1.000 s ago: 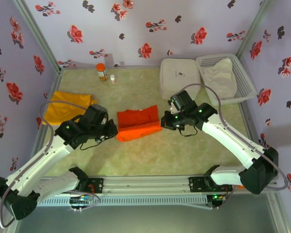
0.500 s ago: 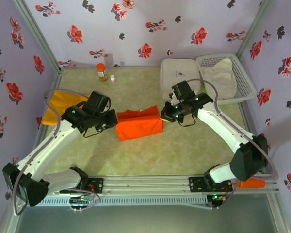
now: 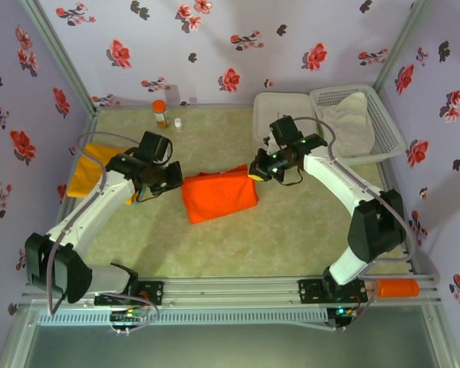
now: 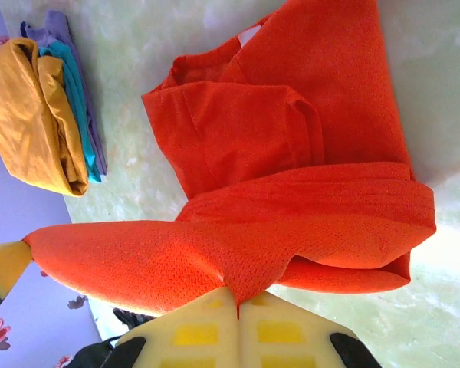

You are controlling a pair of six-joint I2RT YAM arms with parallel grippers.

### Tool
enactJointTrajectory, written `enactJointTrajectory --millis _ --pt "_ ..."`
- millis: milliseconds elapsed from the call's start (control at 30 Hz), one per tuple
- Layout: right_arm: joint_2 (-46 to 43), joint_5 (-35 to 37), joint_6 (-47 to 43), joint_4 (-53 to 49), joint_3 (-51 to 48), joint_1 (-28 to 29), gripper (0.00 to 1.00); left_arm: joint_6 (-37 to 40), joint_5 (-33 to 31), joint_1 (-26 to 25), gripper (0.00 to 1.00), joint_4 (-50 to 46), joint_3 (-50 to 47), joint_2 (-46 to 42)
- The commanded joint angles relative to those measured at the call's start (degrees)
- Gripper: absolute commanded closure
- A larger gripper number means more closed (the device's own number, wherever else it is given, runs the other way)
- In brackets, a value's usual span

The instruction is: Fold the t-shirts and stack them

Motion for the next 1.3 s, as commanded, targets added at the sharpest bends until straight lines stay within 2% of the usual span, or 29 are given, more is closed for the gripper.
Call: enactJointTrajectory --millis 0,667,1067,1133,1167,1200,1233,1267 --pt "2.7 -1.0 -1.8 -0.5 3.1 -1.2 1.0 3.3 0.9 1.5 1.0 1.7 2.8 2.6" --pt "19.8 -1.7 -6.9 -7.1 22.5 -3.4 1.0 6.7 1.9 6.4 1.0 5.1 8.3 14.4" --pt "30.5 0.5 -7.7 -8.0 34.1 -3.4 1.0 8.8 3.1 10.3 1.0 13.1 10.0 24.3" --pt "32.6 0.5 -7.9 -6.6 36.5 -3.4 0.84 8.9 3.1 11.2 1.0 15.3 10.9 27.0" --pt "33.8 1.2 -7.8 -6.0 37.9 -3.5 0.69 9.2 2.9 11.7 0.99 16.3 11.8 28.9" --pt "35.1 1.8 -8.1 -5.6 39.5 -3.5 0.58 9.5 2.5 12.4 0.94 17.2 13.2 31.0" --pt "36.1 2.4 -8.3 -5.6 41.0 -3.5 0.53 9.7 2.4 13.0 0.87 17.8 14.5 32.9" --pt "37.0 3.3 -8.7 -6.1 42.5 -3.5 0.48 10.4 2.8 13.7 0.76 18.2 16.2 35.2"
